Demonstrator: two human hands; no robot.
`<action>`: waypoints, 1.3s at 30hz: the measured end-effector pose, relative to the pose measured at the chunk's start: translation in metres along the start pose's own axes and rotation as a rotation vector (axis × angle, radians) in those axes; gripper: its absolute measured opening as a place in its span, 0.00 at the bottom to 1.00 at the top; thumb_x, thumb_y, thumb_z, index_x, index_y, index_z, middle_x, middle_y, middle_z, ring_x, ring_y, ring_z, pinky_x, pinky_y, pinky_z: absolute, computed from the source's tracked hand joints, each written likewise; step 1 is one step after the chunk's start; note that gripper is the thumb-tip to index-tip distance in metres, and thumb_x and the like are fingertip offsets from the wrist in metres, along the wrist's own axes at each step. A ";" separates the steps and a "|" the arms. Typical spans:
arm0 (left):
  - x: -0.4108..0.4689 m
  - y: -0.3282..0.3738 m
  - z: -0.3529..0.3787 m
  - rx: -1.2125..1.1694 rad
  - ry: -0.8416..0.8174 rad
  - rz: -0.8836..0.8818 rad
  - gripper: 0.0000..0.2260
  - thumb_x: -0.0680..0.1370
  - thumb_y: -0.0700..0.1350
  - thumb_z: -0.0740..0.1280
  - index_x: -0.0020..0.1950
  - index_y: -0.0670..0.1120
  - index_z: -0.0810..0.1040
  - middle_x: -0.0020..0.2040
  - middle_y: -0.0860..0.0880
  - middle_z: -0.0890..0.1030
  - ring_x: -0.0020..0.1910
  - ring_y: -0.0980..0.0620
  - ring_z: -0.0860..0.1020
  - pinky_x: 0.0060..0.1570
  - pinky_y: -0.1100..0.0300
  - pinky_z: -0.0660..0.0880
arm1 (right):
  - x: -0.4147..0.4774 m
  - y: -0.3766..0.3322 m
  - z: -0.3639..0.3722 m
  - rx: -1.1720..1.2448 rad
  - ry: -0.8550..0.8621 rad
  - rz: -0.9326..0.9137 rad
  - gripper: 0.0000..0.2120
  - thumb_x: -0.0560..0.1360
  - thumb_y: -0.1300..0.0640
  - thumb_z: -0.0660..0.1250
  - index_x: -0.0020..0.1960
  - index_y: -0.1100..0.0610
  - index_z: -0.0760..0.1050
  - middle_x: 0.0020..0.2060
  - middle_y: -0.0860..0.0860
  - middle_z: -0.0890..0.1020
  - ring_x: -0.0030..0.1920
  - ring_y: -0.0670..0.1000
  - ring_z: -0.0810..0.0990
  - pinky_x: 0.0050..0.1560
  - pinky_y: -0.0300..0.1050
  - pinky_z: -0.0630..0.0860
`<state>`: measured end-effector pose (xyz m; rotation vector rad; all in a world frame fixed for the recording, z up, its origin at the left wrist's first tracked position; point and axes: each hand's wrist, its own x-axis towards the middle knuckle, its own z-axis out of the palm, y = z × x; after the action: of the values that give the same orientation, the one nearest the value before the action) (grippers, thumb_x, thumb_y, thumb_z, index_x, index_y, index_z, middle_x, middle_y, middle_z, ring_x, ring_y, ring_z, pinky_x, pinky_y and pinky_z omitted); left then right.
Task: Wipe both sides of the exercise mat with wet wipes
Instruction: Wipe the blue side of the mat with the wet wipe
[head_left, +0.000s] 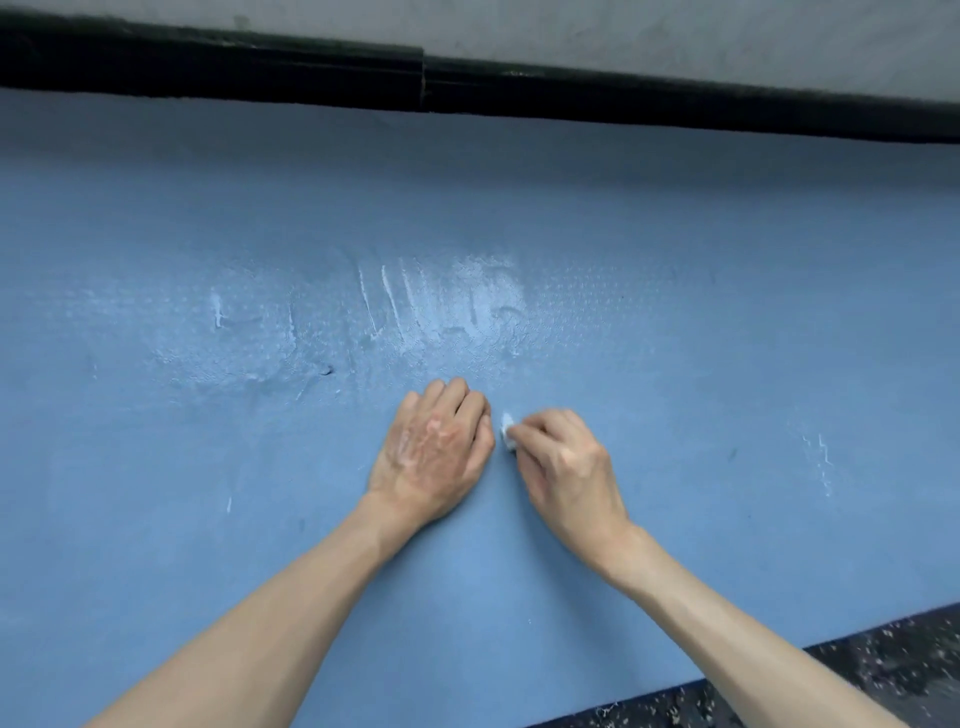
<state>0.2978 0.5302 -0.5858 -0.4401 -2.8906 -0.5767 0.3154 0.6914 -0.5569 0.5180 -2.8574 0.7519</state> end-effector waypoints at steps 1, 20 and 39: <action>0.000 0.000 0.000 -0.006 -0.001 0.000 0.10 0.78 0.48 0.56 0.43 0.47 0.74 0.40 0.48 0.74 0.41 0.45 0.73 0.41 0.53 0.63 | -0.015 -0.002 -0.006 0.008 -0.024 -0.008 0.14 0.81 0.57 0.59 0.41 0.61 0.78 0.36 0.52 0.76 0.36 0.54 0.74 0.37 0.43 0.71; 0.001 0.003 -0.007 0.017 -0.133 -0.030 0.12 0.77 0.49 0.54 0.42 0.47 0.74 0.40 0.48 0.74 0.39 0.46 0.74 0.38 0.51 0.68 | -0.070 -0.019 -0.021 -0.066 -0.210 0.001 0.08 0.74 0.66 0.63 0.38 0.59 0.78 0.36 0.50 0.76 0.34 0.53 0.74 0.28 0.44 0.71; -0.004 0.023 0.003 0.232 0.000 -0.066 0.11 0.79 0.46 0.55 0.44 0.42 0.72 0.41 0.42 0.72 0.38 0.40 0.72 0.35 0.47 0.71 | -0.062 0.029 -0.018 0.297 -0.303 -0.238 0.05 0.71 0.64 0.64 0.43 0.62 0.78 0.40 0.56 0.77 0.39 0.59 0.75 0.39 0.47 0.74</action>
<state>0.3082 0.5510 -0.5816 -0.3113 -2.9332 -0.2446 0.3635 0.7418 -0.5684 1.0750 -2.8802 1.1446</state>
